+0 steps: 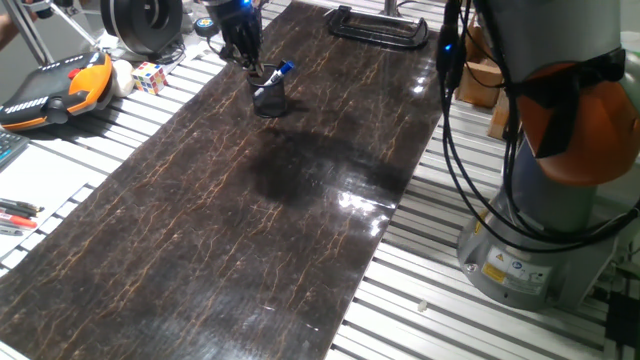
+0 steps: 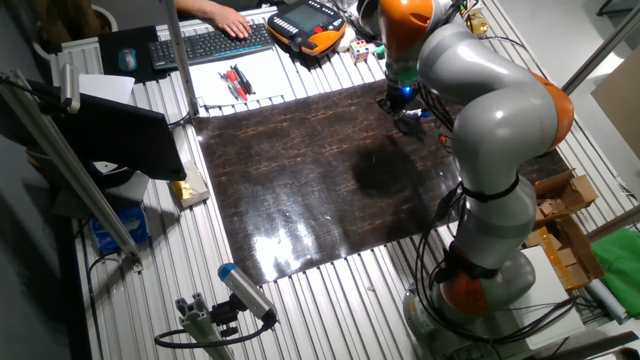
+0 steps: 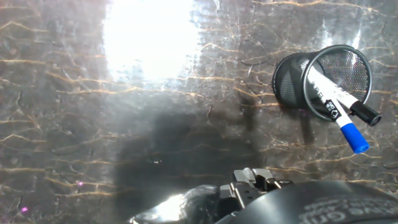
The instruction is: Put the pen into the pen holder
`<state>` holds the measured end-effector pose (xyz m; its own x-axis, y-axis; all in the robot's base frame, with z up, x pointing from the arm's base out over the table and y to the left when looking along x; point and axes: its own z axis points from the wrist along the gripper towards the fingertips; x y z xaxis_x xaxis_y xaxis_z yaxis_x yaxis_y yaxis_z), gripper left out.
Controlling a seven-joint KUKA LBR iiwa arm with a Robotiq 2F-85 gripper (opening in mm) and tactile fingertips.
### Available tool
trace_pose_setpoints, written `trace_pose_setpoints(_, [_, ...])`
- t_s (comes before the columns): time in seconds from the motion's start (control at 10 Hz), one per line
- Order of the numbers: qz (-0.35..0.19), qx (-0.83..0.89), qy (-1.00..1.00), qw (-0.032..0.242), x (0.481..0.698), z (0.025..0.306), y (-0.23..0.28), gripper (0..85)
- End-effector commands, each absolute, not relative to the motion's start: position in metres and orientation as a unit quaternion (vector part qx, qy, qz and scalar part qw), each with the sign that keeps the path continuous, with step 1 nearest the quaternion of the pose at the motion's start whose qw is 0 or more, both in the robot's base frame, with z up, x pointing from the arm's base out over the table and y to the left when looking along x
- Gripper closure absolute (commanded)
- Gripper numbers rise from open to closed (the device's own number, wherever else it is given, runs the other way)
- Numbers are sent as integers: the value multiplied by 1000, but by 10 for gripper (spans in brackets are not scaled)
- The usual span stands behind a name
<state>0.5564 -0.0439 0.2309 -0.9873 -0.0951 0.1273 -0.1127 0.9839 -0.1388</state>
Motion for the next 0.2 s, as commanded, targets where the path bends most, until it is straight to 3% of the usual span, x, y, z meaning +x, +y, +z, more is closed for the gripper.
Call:
trace_pose_setpoints(0.0, [72,51,-994,62,555,230,-43,843])
trace_pose_setpoints(0.1, [72,51,-994,62,553,228,-41,843])
